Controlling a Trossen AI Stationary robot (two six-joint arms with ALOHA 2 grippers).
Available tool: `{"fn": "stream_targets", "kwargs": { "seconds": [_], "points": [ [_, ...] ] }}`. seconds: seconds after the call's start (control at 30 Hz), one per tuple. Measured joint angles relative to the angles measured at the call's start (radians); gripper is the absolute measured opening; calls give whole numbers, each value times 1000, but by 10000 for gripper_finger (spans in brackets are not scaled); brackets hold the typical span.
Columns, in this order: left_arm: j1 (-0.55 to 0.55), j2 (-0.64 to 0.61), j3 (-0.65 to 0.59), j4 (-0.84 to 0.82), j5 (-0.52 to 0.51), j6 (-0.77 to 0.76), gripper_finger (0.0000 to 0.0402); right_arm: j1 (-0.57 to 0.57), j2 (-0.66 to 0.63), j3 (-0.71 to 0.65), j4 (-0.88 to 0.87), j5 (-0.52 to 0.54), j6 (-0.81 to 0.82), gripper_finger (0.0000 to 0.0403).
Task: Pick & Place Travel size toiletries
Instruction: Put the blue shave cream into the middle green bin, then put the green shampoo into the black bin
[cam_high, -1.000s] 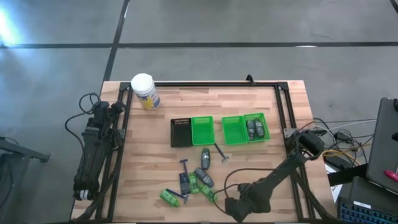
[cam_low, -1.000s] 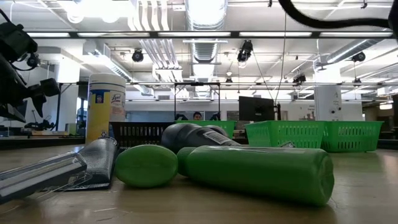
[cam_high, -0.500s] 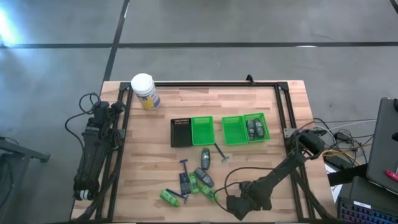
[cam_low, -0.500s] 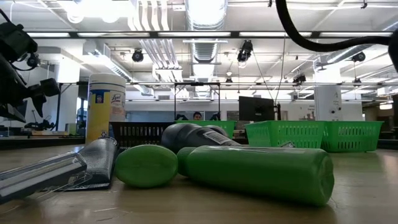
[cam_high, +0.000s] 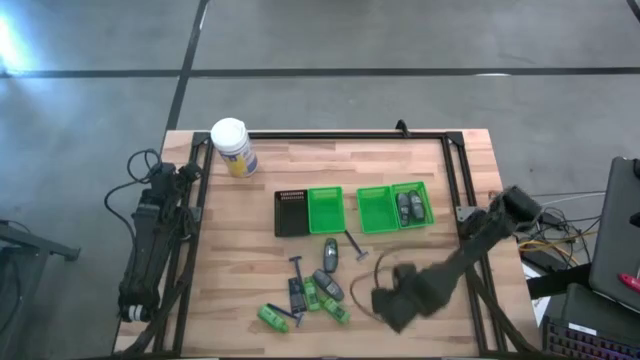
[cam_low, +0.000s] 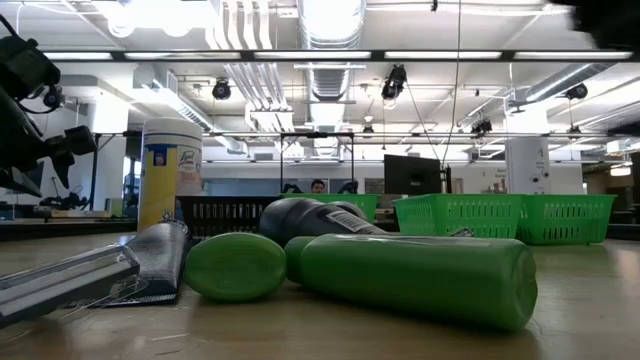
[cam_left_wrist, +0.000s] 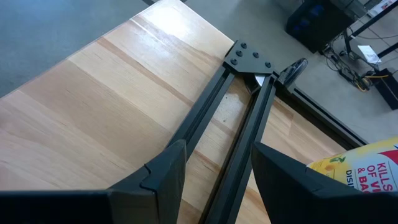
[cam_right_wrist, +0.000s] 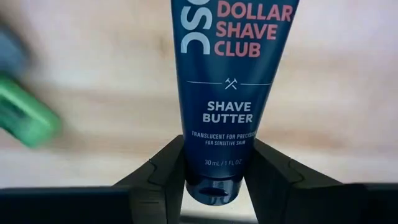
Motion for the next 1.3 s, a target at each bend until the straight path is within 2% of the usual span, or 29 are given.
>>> {"fn": "stream_targets", "kwargs": {
  "seconds": [0.13, 0.23, 0.4, 0.6, 0.77, 1.03, 1.3],
  "points": [
    [0, 0, 0, 0, 0, 0, 186, -167, -134, -65, -19, 101, -220, 123],
    [0, 0, 0, 0, 0, 0, 186, -346, -214, -145, 49, 107, -448, 121],
    [0, 0, 0, 0, 0, 0, 186, -616, -310, -280, 186, -4, -728, 133],
    [0, 0, 0, 0, 0, 0, 186, -801, -344, -366, 219, -127, -907, 131],
    [0, 0, 0, 0, 0, 0, 186, -872, -308, -380, 226, -141, -1017, 142],
    [0, 0, 0, 0, 0, 0, 186, -890, -224, -353, 215, -172, -1080, 220],
    [0, 0, 0, 0, 0, 0, 186, -817, -277, -262, 191, -32, -1083, 285]
  ]
}}
